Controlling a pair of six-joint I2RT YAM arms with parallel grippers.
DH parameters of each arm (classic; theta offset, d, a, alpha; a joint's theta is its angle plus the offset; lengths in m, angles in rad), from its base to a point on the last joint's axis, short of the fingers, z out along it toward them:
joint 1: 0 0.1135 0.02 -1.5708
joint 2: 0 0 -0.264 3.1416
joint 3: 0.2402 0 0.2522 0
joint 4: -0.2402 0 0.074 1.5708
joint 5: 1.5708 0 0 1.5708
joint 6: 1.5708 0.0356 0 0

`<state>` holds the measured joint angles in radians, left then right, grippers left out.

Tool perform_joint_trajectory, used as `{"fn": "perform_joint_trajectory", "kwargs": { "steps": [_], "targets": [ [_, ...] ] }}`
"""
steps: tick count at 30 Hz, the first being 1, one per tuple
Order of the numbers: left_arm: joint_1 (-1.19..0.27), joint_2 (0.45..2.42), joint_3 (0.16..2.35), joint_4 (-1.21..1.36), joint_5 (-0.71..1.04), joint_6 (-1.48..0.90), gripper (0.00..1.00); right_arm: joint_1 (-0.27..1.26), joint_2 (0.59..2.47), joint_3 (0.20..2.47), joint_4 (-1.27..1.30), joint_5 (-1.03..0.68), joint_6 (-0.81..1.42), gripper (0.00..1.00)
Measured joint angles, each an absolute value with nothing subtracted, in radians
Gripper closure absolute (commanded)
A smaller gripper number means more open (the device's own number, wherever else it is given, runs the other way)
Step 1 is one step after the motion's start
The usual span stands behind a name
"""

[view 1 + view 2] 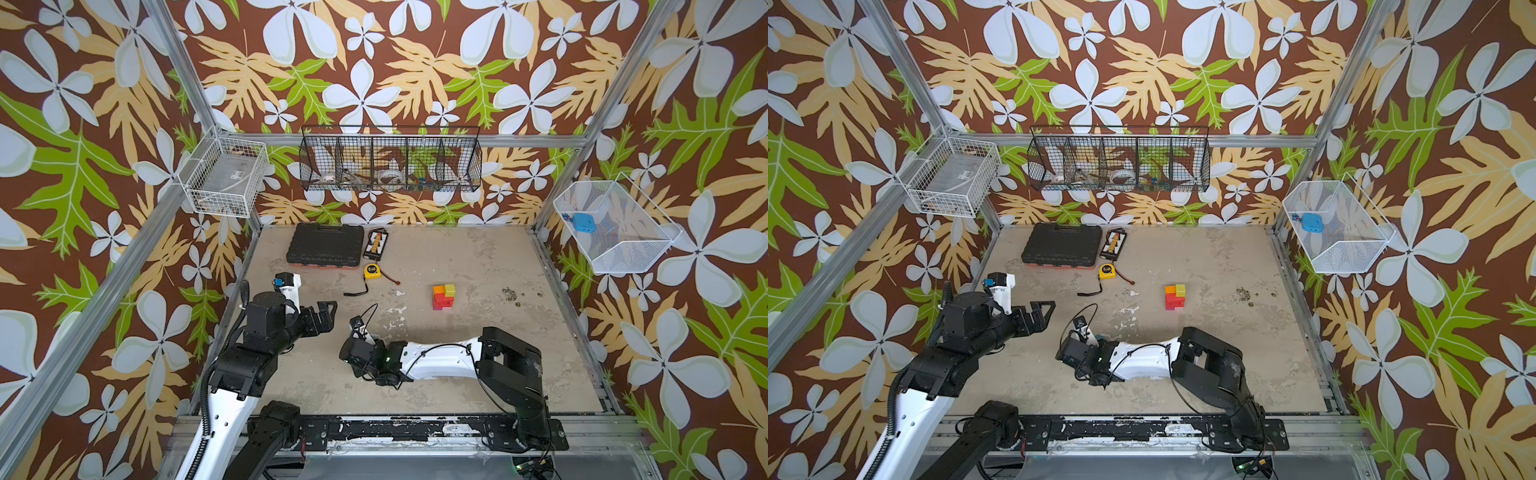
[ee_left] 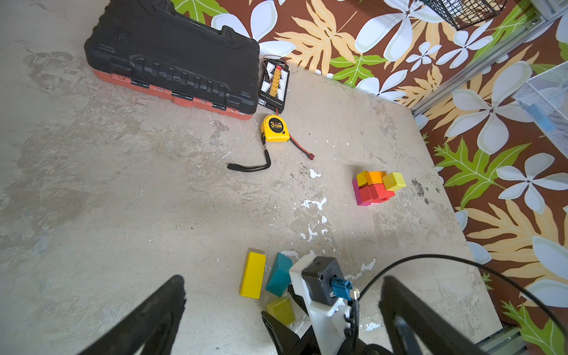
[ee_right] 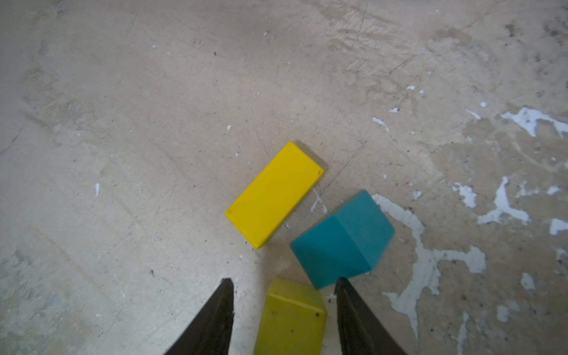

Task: Build the wood block tower
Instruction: 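Lower the open right gripper onto the second yellow-green cube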

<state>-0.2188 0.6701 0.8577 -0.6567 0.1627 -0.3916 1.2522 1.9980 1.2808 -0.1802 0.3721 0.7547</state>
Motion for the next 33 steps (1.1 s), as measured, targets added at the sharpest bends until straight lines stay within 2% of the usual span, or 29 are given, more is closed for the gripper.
{"fn": "perform_joint_trajectory", "kwargs": {
  "steps": [4,8,24,33],
  "targets": [
    [-0.219,0.669,0.858,-0.656,0.163,-0.392,0.0,1.259,1.995,1.273,-0.192,0.394,0.766,0.46],
    [-0.219,0.669,0.858,-0.656,0.163,-0.392,0.0,1.265,1.992,1.273,-0.195,0.408,0.779,0.51],
    [-0.219,0.653,0.858,-0.656,0.166,-0.392,0.0,1.275,2.019,1.286,-0.195,0.426,0.804,0.55],
    [-0.219,0.647,0.858,-0.656,0.167,-0.392,0.0,1.283,2.044,1.306,-0.195,0.424,0.804,0.63]
  ]
}}
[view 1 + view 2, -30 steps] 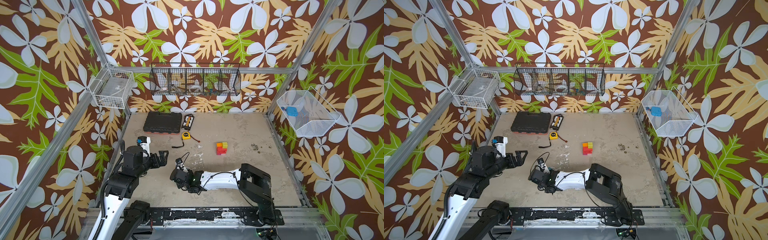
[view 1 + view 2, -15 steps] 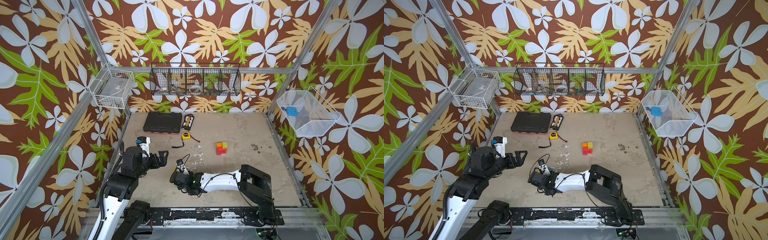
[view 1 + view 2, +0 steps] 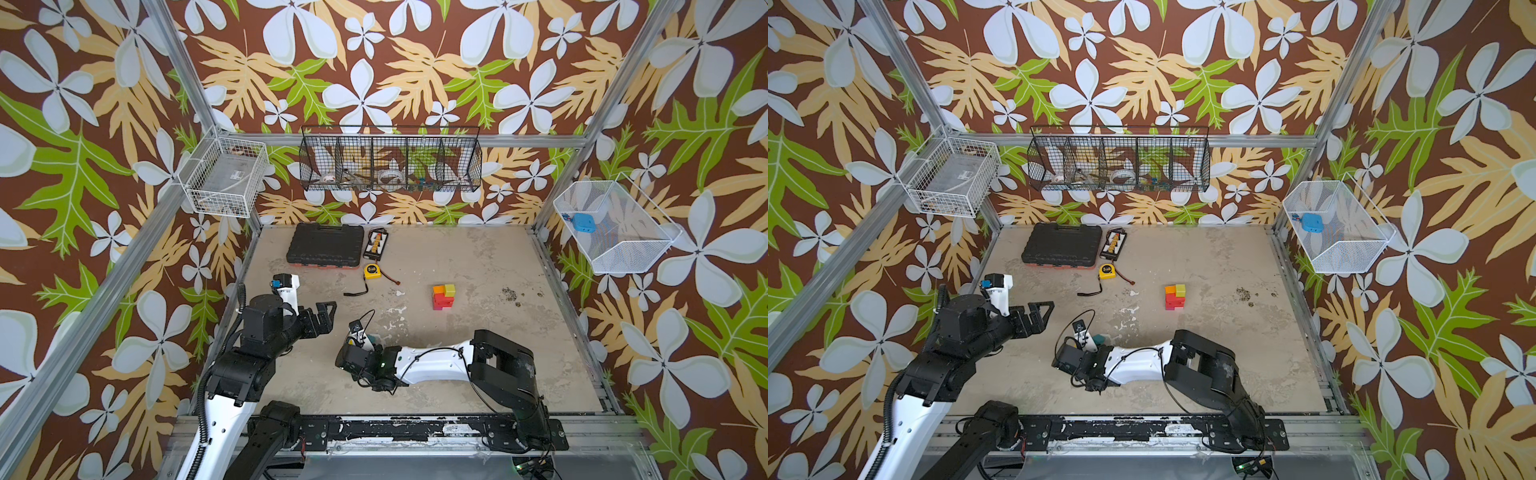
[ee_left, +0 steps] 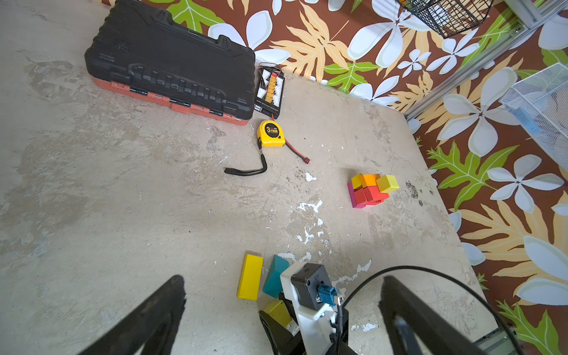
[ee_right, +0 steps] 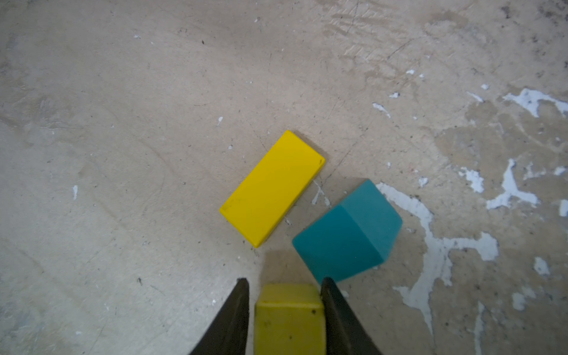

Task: Build the wood block tower
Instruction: 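Lower the open right gripper onto the second yellow-green cube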

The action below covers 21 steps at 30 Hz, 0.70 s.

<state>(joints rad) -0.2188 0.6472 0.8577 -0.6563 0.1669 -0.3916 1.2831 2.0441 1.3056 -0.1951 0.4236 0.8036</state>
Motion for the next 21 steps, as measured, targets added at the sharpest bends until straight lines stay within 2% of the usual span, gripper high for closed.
{"fn": "perform_joint_trajectory", "kwargs": {
  "steps": [4,13,21],
  "targets": [
    [-0.219,0.643,0.857,-0.656,0.17,-0.392,0.0,1.286,2.049,1.31,-0.196,0.422,0.804,0.66],
    [-0.219,0.64,0.857,-0.656,0.174,-0.392,0.0,1.291,2.037,1.299,-0.195,0.427,0.807,0.79],
    [-0.219,0.656,0.857,-0.656,0.19,-0.388,0.0,1.29,1.815,1.203,-0.234,0.531,0.807,0.82]
  ]
}}
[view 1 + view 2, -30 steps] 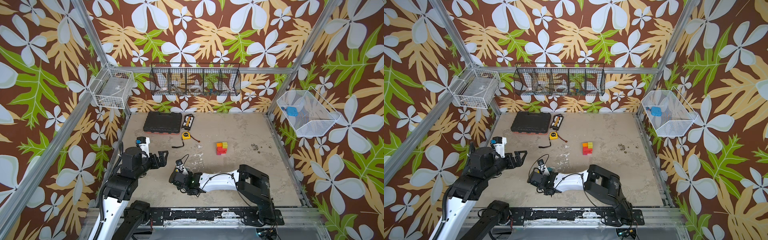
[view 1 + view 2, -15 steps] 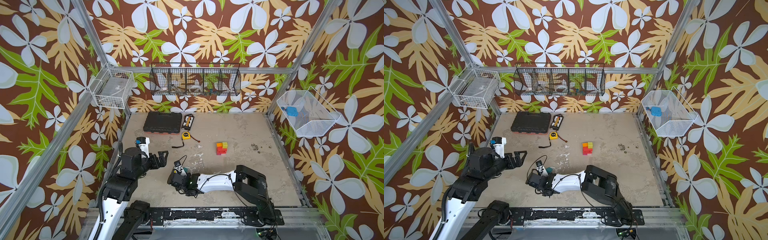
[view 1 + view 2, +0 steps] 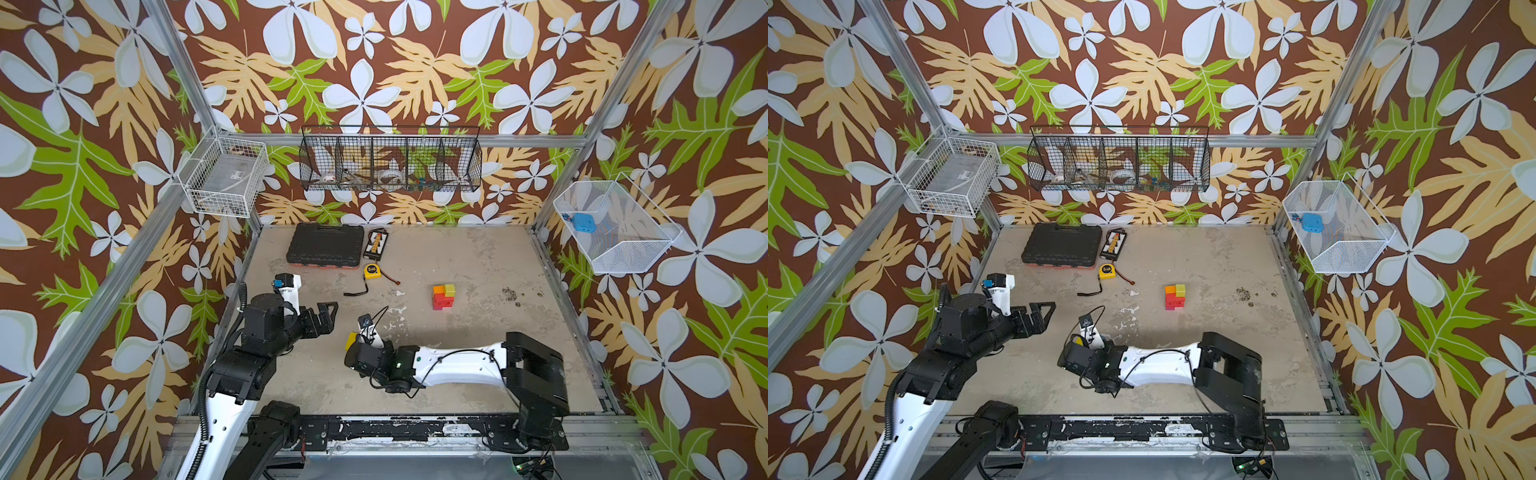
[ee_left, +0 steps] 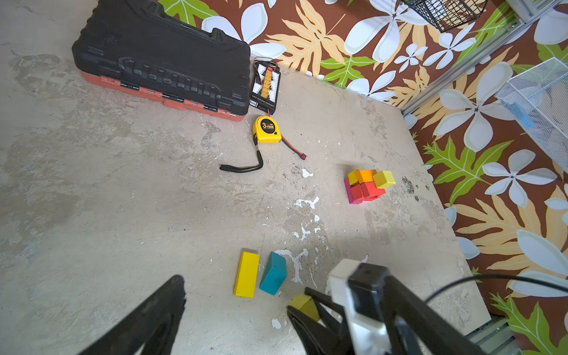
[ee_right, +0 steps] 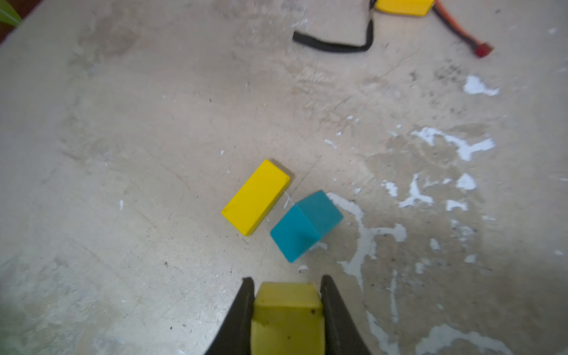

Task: Build the wood block tower
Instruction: 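Close the right gripper on the yellow-green cube and carry it toward the tower, then lower the yellow-green cube beside the first yellow-green cube on the orange block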

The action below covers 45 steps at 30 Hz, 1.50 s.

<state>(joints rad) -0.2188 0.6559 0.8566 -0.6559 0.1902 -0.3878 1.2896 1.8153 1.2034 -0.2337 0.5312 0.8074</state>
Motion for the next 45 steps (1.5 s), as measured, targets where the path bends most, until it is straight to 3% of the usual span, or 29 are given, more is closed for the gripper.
{"fn": "perform_joint_trajectory", "kwargs": {
  "steps": [3,7,21,30,45],
  "targets": [
    [-0.219,0.646,0.855,-0.656,0.192,-0.388,0.0,1.264,1.718,1.188,-0.28,0.586,0.805,0.9],
    [-0.219,0.632,0.854,-0.656,0.192,-0.388,0.0,1.195,1.598,1.166,-0.307,0.622,0.773,0.92],
    [-0.219,0.654,0.853,-0.654,0.193,-0.388,0.0,0.912,1.372,1.111,-0.36,0.561,0.595,0.9],
    [-0.219,0.649,0.853,-0.654,0.192,-0.388,0.0,0.776,1.402,1.102,-0.384,0.468,0.556,0.88],
    [-0.219,0.637,0.852,-0.654,0.193,-0.388,0.0,0.678,1.614,1.176,-0.369,0.429,0.534,0.89]
  ]
}}
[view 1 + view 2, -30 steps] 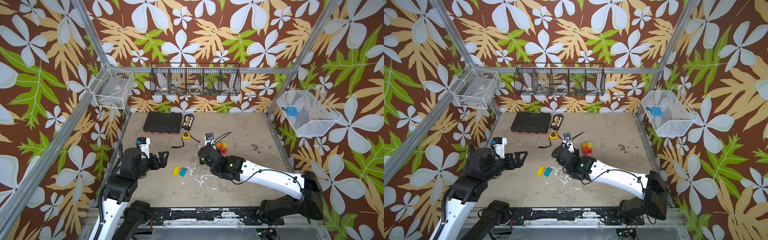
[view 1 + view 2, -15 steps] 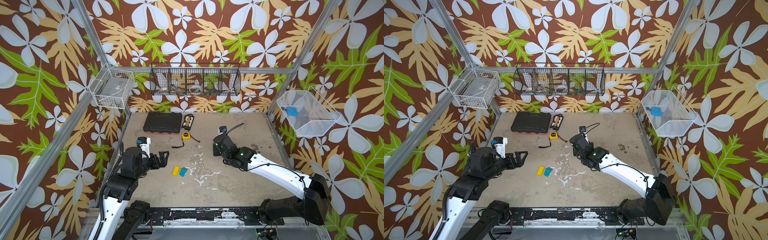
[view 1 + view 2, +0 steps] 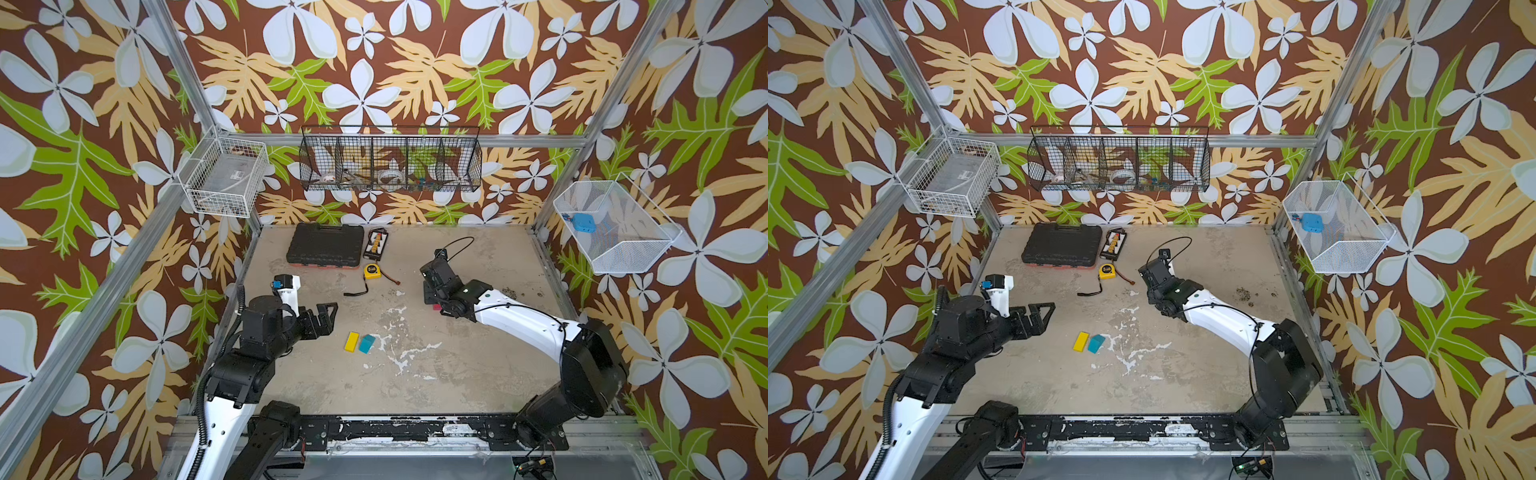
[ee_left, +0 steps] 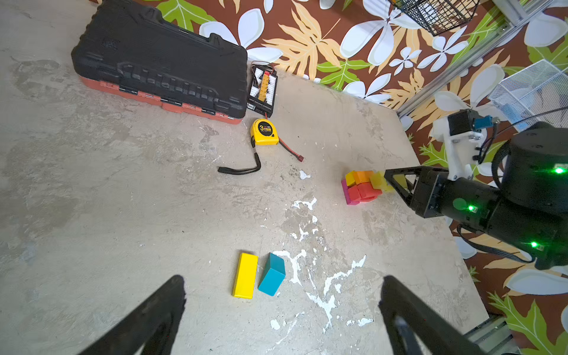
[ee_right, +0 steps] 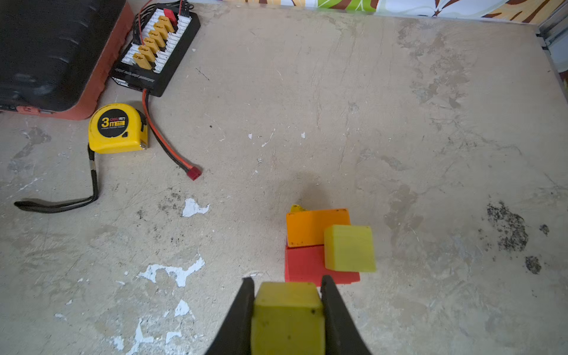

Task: Build the wood block tower
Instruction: 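Lower the yellow-green cube beside the first yellow-green cube on the orange block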

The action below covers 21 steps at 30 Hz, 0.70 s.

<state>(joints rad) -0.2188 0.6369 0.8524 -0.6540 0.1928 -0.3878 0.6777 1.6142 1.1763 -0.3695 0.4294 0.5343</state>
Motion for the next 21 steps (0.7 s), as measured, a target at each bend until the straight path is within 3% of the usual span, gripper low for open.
{"fn": "perform_joint_trajectory", "kwargs": {
  "steps": [21],
  "targets": [
    [-0.219,0.633,0.852,-0.654,0.193,-0.388,0.0,0.611,1.728,1.2,-0.327,0.404,0.511,0.88]
  ]
}}
